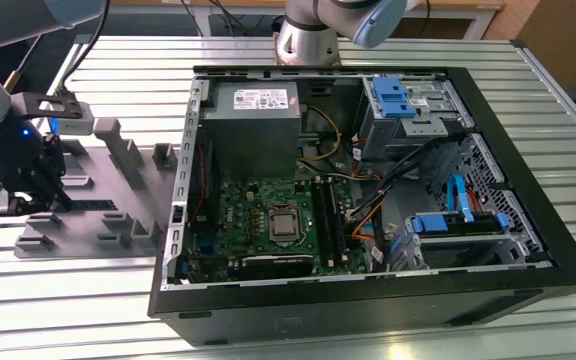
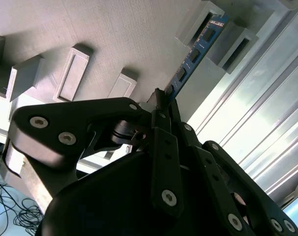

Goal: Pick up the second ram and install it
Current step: 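Pick up the second ram and move it above second insertion slot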

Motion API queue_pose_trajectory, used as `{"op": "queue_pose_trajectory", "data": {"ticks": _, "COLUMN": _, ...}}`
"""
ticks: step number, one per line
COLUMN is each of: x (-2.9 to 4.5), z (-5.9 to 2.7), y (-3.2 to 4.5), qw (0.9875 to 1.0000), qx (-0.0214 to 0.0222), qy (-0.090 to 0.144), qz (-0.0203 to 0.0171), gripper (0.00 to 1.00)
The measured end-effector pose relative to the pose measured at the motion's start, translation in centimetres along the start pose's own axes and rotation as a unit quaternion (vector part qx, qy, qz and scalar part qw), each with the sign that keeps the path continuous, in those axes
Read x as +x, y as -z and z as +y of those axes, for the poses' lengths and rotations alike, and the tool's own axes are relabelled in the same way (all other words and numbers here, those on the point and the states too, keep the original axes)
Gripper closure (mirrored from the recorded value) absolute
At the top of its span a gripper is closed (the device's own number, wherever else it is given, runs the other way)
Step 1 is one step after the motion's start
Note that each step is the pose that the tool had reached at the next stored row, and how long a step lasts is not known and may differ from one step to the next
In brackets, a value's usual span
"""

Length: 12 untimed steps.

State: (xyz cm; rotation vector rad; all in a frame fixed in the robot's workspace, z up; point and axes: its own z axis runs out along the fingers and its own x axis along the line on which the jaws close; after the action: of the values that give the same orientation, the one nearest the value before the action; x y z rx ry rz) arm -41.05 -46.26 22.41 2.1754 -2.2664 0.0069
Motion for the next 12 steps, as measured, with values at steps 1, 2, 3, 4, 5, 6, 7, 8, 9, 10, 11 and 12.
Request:
{"op": "queue_pose_trajectory", "data": {"ticks": 1, "x": 0.0, "z": 0.0, "y": 0.02, "qw": 1.0, "qx": 0.0, "qy": 0.0, "qz": 0.0, "gripper": 0.86}}
{"op": "queue_pose_trajectory", "data": {"ticks": 2, "x": 0.0, "z": 0.0, "y": 0.04, "qw": 1.0, "qx": 0.0001, "qy": 0.0, "qz": -0.0001, "gripper": 0.86}}
{"op": "queue_pose_trajectory", "data": {"ticks": 3, "x": 0.0, "z": 0.0, "y": 0.06, "qw": 1.0, "qx": 0.0001, "qy": 0.0, "qz": -0.0001, "gripper": 0.86}}
{"op": "queue_pose_trajectory", "data": {"ticks": 4, "x": 0.0, "z": 0.0, "y": 0.13, "qw": 1.0, "qx": 0.0001, "qy": 0.0, "qz": -0.0001, "gripper": 0.86}}
{"op": "queue_pose_trajectory", "data": {"ticks": 5, "x": 0.0, "z": 0.0, "y": 0.17, "qw": 1.0, "qx": 0.0001, "qy": 0.0, "qz": 0.0, "gripper": 0.86}}
{"op": "queue_pose_trajectory", "data": {"ticks": 6, "x": 0.0, "z": 0.0, "y": 0.18, "qw": 1.0, "qx": 0.0001, "qy": 0.0, "qz": -0.0001, "gripper": 0.86}}
{"op": "queue_pose_trajectory", "data": {"ticks": 7, "x": 0.0, "z": 0.0, "y": 0.2, "qw": 1.0, "qx": 0.0001, "qy": 0.0, "qz": 0.0, "gripper": 0.86}}
{"op": "queue_pose_trajectory", "data": {"ticks": 8, "x": 0.0, "z": 0.0, "y": 0.22, "qw": 1.0, "qx": 0.0001, "qy": 0.0, "qz": -0.0001, "gripper": 0.86}}
{"op": "queue_pose_trajectory", "data": {"ticks": 9, "x": 0.0, "z": 0.0, "y": 0.26, "qw": 1.0, "qx": 0.0, "qy": 0.0, "qz": 0.0, "gripper": 0.86}}
{"op": "queue_pose_trajectory", "data": {"ticks": 10, "x": 0.0, "z": 0.0, "y": 0.28, "qw": 1.0, "qx": 0.0, "qy": 0.0, "qz": 0.0, "gripper": 0.86}}
{"op": "queue_pose_trajectory", "data": {"ticks": 11, "x": 0.0, "z": 0.0, "y": 0.3, "qw": 1.0, "qx": 0.0001, "qy": 0.0, "qz": -0.0001, "gripper": 0.86}}
{"op": "queue_pose_trajectory", "data": {"ticks": 12, "x": 0.0, "z": 0.0, "y": 0.33, "qw": 1.0, "qx": 0.0001, "qy": 0.0, "qz": -0.0001, "gripper": 0.86}}
